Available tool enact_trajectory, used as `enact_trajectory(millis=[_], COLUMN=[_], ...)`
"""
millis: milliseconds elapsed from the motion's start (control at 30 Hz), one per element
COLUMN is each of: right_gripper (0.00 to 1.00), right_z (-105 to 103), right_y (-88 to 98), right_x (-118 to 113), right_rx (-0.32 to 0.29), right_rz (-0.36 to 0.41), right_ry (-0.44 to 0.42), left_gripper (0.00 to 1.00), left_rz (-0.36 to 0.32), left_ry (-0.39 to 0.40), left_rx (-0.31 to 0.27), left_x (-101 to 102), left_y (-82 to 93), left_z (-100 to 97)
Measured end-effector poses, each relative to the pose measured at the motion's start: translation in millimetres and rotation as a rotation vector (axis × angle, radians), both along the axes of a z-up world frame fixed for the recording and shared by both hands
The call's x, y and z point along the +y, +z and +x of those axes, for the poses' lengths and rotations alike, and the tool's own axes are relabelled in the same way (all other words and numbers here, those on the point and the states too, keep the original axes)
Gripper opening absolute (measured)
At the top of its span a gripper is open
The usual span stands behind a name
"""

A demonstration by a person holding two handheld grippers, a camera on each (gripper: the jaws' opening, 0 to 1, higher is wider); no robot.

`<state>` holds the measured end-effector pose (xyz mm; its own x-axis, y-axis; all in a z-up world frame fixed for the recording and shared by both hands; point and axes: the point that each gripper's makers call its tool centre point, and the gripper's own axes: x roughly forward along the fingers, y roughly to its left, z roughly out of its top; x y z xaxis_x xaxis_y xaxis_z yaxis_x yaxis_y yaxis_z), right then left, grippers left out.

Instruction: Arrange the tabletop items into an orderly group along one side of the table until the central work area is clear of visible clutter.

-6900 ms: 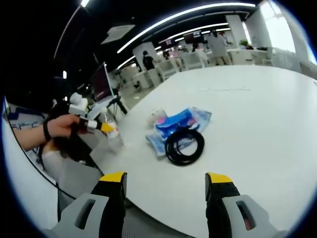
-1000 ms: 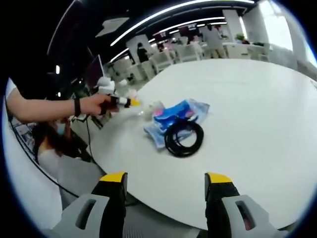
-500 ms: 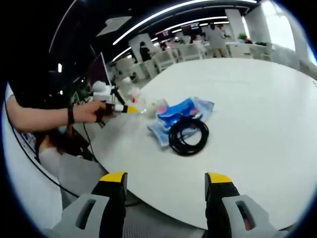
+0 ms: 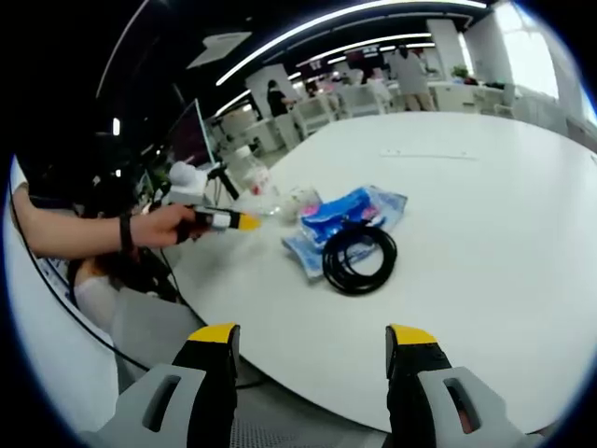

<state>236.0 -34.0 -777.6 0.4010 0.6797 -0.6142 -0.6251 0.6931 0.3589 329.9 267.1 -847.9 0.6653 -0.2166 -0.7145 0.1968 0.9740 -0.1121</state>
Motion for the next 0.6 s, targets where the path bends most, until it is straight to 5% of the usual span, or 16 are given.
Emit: enact_trajectory(millis=[233, 600], right_gripper=[0.64, 0.64], right_z=[-0.9, -5.8], right_y=[0.7, 1.4], right_x=[-1.5, -9.8], right_rx=[-0.008, -0.006], right_rz=[0.008, 0.005], right_ry=[-0.012, -0.036], left_gripper=[0.4, 0.39], left_rz=[0.037, 0.136], left_ry=[-0.075, -0.213], left_rx=[-0.039, -0.046], left_x=[-18.9, -44.4], left_y=[14.9, 13.8], left_z=[17.7, 38.2])
